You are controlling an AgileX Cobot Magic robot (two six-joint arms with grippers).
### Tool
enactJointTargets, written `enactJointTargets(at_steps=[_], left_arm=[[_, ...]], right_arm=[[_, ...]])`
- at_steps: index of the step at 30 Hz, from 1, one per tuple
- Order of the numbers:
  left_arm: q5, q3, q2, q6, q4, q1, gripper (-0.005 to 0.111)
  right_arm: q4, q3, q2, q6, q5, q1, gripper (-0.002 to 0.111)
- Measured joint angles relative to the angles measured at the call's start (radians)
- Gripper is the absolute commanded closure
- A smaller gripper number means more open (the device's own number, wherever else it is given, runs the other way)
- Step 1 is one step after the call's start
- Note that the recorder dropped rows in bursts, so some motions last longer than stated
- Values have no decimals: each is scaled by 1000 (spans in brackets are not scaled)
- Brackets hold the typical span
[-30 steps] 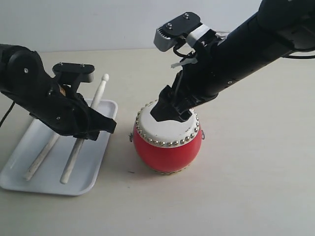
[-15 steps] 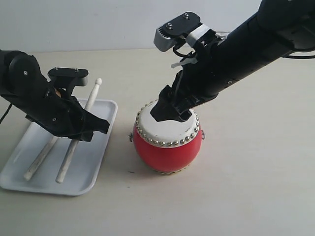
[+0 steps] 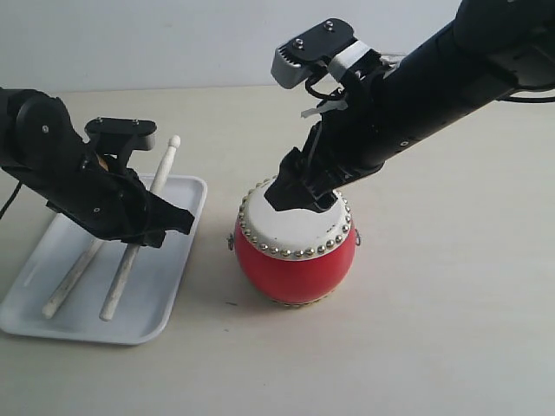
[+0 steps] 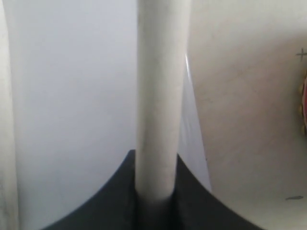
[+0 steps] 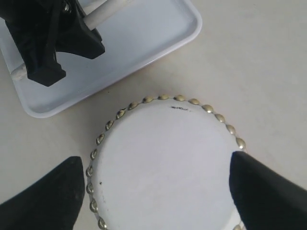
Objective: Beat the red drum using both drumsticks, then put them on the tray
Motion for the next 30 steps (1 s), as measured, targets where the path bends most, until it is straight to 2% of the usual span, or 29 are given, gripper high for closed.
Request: enactJointTargets(at_steps=[19,30], left_arm=[[-26,36,0,-8,0,0,107],[-86,38,0,-8,2,0,107]], right_arm=[[0,0,0,2,0,0,30],[0,0,0,5,0,0,30]])
